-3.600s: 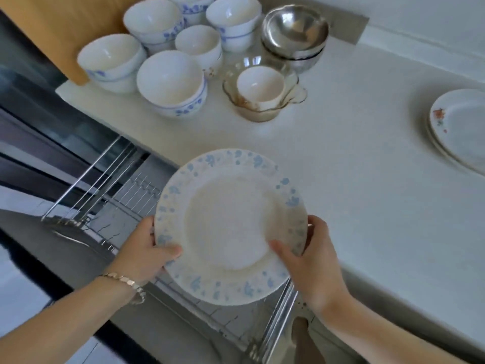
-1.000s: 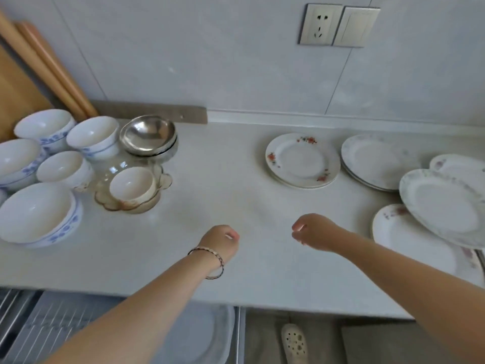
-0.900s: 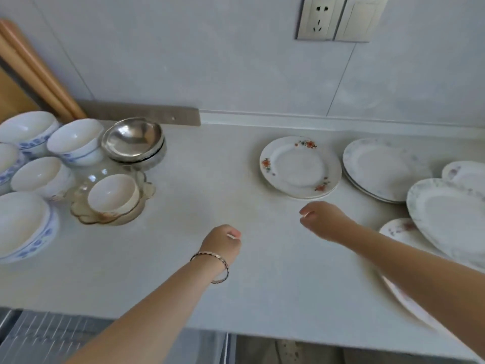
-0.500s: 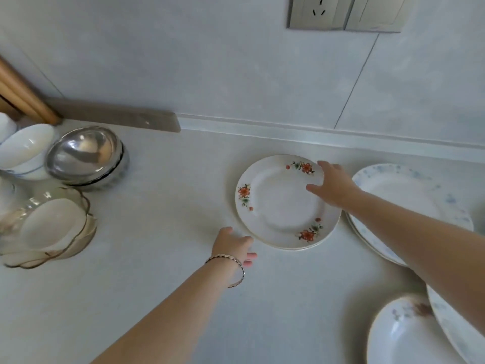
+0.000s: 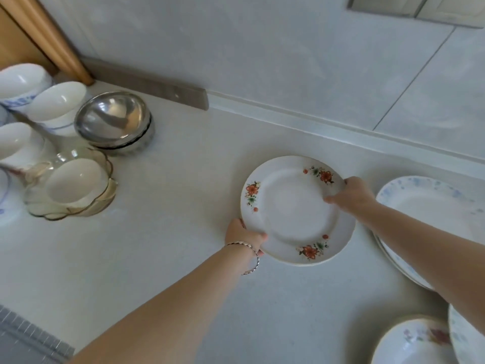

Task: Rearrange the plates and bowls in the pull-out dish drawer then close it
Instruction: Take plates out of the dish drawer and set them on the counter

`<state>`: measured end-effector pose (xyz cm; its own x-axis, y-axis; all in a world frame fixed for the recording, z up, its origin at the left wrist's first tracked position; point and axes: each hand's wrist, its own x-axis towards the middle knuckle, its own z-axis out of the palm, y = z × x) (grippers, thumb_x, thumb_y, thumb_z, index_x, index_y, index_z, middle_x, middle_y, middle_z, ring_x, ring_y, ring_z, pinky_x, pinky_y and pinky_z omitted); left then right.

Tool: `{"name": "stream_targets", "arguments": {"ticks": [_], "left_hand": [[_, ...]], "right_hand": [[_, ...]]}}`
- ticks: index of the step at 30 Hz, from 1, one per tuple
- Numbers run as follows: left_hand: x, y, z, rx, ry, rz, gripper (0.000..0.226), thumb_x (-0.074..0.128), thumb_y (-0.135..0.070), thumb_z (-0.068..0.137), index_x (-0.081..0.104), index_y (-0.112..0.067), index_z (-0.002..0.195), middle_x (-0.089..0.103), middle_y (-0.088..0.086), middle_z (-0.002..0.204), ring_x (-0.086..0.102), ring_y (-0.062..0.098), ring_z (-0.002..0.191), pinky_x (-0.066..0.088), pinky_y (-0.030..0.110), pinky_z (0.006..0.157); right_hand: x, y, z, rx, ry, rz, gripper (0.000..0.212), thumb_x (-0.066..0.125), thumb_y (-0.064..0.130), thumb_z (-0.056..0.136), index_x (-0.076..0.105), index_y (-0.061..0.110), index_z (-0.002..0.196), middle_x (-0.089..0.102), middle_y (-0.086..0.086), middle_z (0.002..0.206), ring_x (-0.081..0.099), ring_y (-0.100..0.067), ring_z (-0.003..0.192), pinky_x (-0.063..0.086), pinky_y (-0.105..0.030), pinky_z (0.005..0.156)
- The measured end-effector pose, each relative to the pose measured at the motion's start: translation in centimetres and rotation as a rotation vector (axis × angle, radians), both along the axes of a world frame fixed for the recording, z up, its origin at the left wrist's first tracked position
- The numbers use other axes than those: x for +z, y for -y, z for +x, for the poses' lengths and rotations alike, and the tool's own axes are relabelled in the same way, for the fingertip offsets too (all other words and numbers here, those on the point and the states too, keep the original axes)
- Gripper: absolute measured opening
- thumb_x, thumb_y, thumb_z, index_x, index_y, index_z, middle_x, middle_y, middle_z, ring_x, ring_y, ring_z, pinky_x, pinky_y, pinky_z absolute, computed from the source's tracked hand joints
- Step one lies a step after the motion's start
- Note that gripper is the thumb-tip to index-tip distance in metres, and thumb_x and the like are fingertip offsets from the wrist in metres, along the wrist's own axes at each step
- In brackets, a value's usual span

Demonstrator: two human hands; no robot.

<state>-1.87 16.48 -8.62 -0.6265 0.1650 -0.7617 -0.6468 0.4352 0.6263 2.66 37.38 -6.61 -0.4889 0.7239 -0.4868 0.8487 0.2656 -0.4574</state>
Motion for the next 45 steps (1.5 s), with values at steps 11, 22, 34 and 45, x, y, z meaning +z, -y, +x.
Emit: {"name": "stream_targets", "arguments": {"ticks": [11,22,34,45], "left_hand": [[4.3,26.6,2.4,-0.065,-0.17,-0.109,0.03,0.061,0.007,0.08,0.044,-0.013,0.094,0.054,-0.001,0.085,0.056,0.025,0.089,0.05,0.026,0.049],[3.9,52.8,0.9,-0.306,-0.184,-0.278,0.041,0.063,0.007,0.078,0.042,-0.028,0.077,0.056,-0.006,0.086,0.057,0.02,0.087,0.049,0.02,0.047],[-8.6,54.1,-2.3,-0.572,0.067,-0.47,0.025,0.053,0.004,0.084,0.049,-0.018,0.074,0.059,0.005,0.09,0.058,0.025,0.09,0.057,0.039,0.079],[-18.4,44.6,-4.5,-0.649,-0.078,-0.663,0.031,0.056,-0.001,0.087,0.056,0.004,0.118,0.061,0.019,0.123,0.06,0.032,0.112,0.05,0.031,0.089]], "right_hand": [[2.1,24.2,5.3,0.24,-0.09,-0.204,0.054,0.069,0.03,0.078,0.048,0.009,0.123,0.06,-0.001,0.106,0.059,-0.02,0.091,0.046,-0.023,0.059],[0.2,51.0,7.4,0.233,-0.087,-0.34,0.052,0.067,0.033,0.083,0.043,0.016,0.126,0.053,0.009,0.104,0.053,-0.01,0.095,0.047,-0.021,0.083],[-12.4,57.1,7.8,0.002,0.239,-0.439,0.048,0.062,0.023,0.087,0.046,0.005,0.128,0.062,-0.011,0.117,0.063,-0.027,0.101,0.055,-0.032,0.08],[-19.0,53.1,5.6,-0.19,0.285,-0.212,0.047,0.05,0.012,0.092,0.037,-0.001,0.135,0.047,-0.022,0.132,0.055,-0.038,0.114,0.05,-0.042,0.094]]}}
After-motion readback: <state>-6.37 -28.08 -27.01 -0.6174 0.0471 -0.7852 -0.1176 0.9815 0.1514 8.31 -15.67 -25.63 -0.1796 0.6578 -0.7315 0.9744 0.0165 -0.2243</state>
